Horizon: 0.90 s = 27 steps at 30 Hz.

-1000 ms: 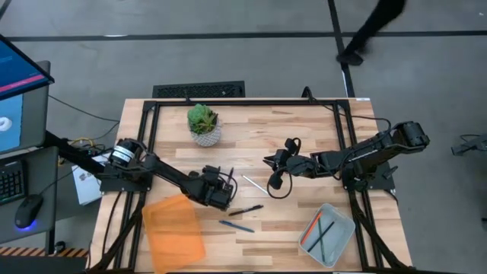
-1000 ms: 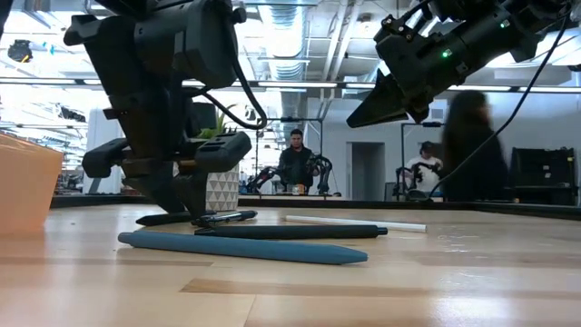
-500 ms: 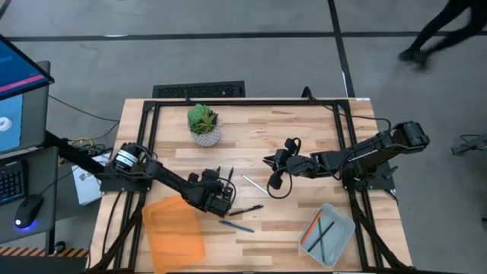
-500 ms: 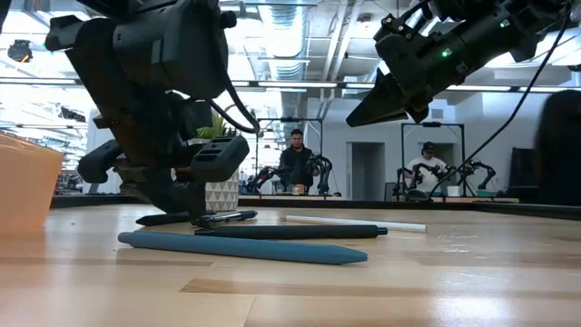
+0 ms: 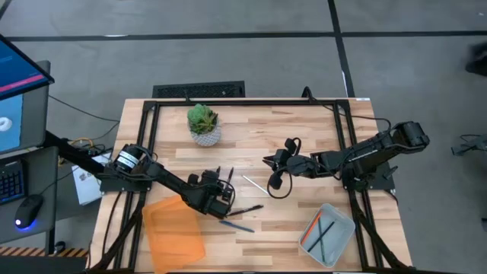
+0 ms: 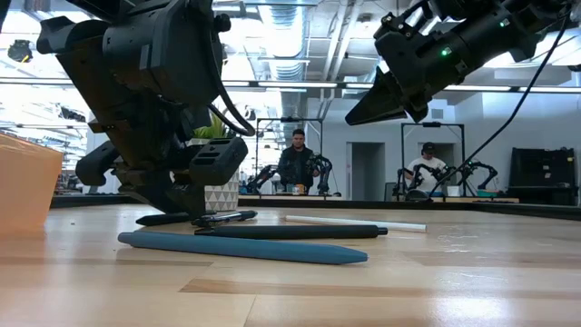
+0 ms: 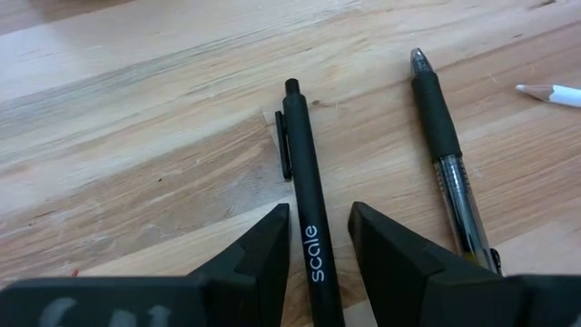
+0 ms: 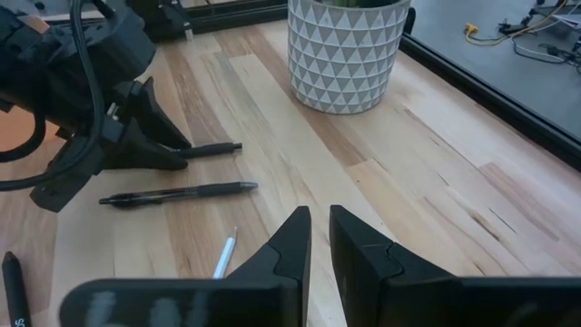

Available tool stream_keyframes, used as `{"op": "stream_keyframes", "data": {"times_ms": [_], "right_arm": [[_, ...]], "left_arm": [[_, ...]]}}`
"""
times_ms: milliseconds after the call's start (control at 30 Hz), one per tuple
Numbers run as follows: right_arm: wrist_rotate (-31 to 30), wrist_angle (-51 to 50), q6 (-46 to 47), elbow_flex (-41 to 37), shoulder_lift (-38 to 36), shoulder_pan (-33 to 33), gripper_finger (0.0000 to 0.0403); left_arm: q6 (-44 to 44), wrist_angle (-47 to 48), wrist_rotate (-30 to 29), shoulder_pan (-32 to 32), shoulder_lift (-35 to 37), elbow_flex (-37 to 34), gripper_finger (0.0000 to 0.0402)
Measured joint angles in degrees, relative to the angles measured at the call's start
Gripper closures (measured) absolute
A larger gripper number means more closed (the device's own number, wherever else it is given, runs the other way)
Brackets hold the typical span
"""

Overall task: Sort pens & pencils
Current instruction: Put the black pen into the orange bin

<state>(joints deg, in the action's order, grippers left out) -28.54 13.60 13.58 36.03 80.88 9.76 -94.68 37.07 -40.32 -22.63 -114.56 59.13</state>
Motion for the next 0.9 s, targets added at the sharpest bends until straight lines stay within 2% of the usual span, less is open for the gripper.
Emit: {"op": "stream_keyframes", "data": {"times_ms": [900], "right_arm": [[0.1,0.2,0.0,0.0,0.0,0.0,0.0336]], "left_arm": [[-0.7,-0.3,-1.7,-1.3,-0.5,1.0,0.0288]]}}
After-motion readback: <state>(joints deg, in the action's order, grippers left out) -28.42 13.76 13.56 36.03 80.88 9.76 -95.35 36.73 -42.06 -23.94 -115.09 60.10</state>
